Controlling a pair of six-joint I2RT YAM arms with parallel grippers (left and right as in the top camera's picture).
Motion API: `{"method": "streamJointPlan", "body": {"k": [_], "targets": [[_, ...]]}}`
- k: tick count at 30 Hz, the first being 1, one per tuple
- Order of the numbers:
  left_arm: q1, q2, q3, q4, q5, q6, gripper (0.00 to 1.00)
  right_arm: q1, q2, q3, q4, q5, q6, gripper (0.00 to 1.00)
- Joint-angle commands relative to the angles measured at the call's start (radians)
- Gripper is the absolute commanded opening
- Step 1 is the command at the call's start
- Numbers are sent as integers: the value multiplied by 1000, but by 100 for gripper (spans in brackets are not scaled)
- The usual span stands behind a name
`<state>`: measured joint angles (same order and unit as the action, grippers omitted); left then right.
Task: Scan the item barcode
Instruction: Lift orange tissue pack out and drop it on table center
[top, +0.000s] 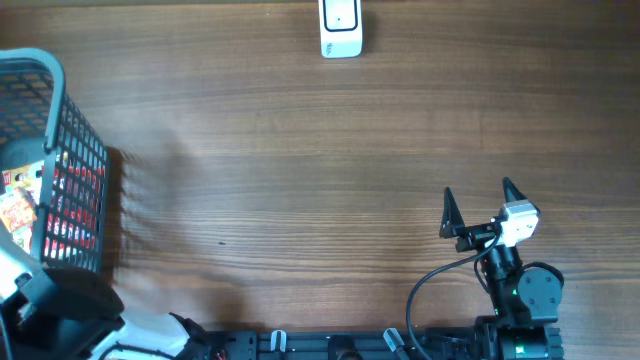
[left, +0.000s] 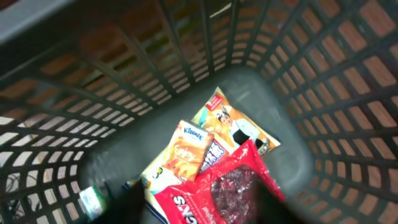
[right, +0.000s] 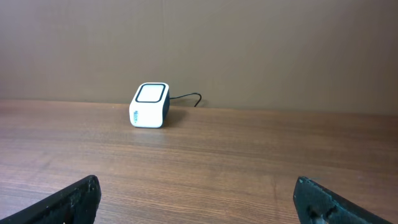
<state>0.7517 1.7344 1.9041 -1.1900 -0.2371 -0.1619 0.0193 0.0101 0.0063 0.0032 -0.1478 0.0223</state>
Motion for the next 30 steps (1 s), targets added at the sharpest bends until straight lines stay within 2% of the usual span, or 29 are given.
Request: {"method": "streamJointPlan", "body": {"k": [1,6,12,15,16,17,22,24,27,28,30], "targets": [[-3,42,-63,5,42,-2,100,6,-5,-1,4,14,5,100],[-3,162,-171,70,-34,-2,100,6,-5,-1,4,14,4,100],[3,300,-173,92,-58,-2,99,6,-5,-1,4,14,4,100],[8,339,-173,90,-82,-2,92,6,-5,-1,4,14,4,100],[12,346,-173,89,-82,-2,82,6,-5,-1,4,14,4,100],[13,353,-173,90,-82,-2,80,6,-5,-1,4,14,5,100],[13,392,-173,83,-78,-2,80,6,-5,-1,4,14,5,100],[13,392,-173,83,-77,-2,63,6,-5,-1,4,14,4,100],[13,392,-172,68,-74,-2,14,6,-5,-1,4,14,4,100],[12,392,-172,63,-74,-2,4,6,-5,-1,4,14,4,100],[7,388,-169,45,-70,-3,4,6,-5,-1,4,14,4,100]]}}
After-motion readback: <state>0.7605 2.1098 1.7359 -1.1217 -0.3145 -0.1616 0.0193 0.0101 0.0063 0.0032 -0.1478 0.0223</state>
